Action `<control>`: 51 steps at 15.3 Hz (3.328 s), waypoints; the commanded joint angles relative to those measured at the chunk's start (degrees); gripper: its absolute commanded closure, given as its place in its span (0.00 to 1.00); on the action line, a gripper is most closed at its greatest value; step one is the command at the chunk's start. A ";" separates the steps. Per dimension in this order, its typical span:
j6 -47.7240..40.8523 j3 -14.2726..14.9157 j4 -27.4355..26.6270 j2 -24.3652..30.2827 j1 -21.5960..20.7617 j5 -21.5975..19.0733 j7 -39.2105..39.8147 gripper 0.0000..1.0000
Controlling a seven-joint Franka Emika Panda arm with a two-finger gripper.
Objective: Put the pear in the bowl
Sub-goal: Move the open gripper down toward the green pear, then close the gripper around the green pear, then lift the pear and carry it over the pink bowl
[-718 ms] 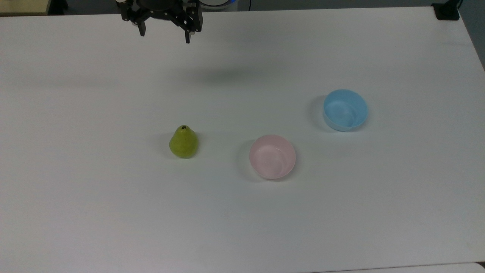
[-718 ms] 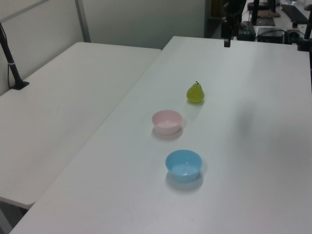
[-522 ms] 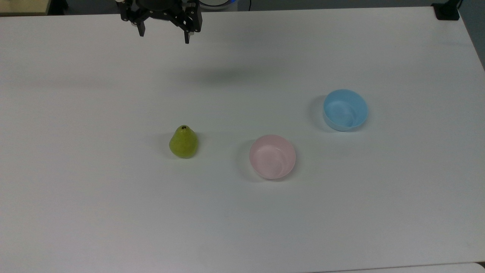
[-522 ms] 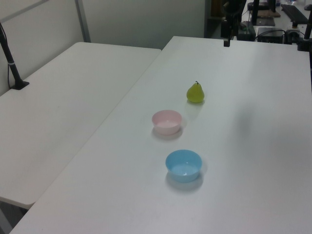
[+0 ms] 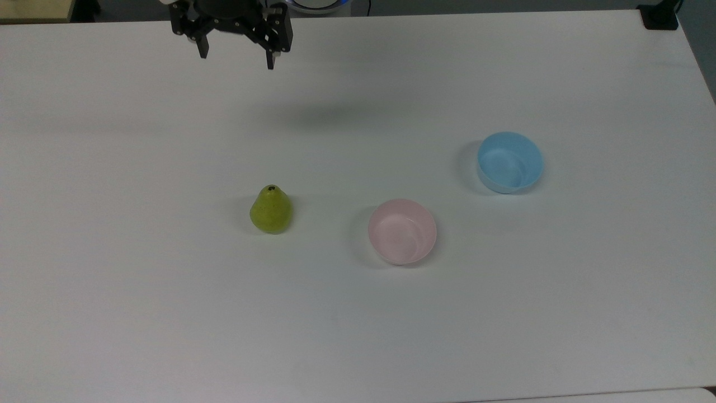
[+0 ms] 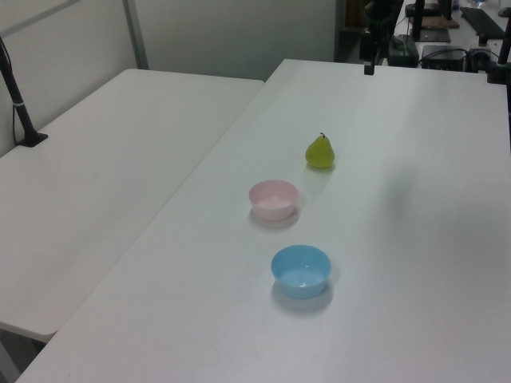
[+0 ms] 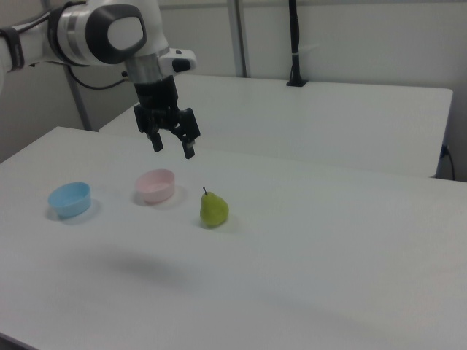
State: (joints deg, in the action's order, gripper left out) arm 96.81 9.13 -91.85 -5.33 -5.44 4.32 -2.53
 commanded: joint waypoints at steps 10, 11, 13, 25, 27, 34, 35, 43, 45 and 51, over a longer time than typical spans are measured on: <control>19.37 2.65 -0.25 -17.16 -2.37 -1.42 6.75 0.00; 21.64 2.56 -0.25 -18.83 -3.07 -1.51 5.97 0.00; 25.69 2.04 -0.25 -21.29 -3.60 -1.42 2.64 0.00; 31.42 1.95 -0.34 -25.70 -4.49 1.74 1.83 0.44; 31.07 1.95 -0.34 -25.00 -4.31 1.57 1.57 0.63; 25.90 2.04 1.76 -19.11 -4.40 -2.73 0.95 0.72; 24.15 2.04 2.98 -19.02 -4.49 -3.26 0.86 0.73; 22.19 2.12 8.18 -18.32 -9.66 -8.89 -5.10 0.74; 22.28 2.47 9.23 -19.45 -12.91 -8.81 -8.35 0.74; 29.12 1.77 10.55 -25.25 -17.93 -8.90 -18.03 0.73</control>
State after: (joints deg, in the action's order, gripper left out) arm 122.76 10.50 -82.76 -27.39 -22.47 -3.88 -17.85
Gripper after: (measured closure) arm 0.379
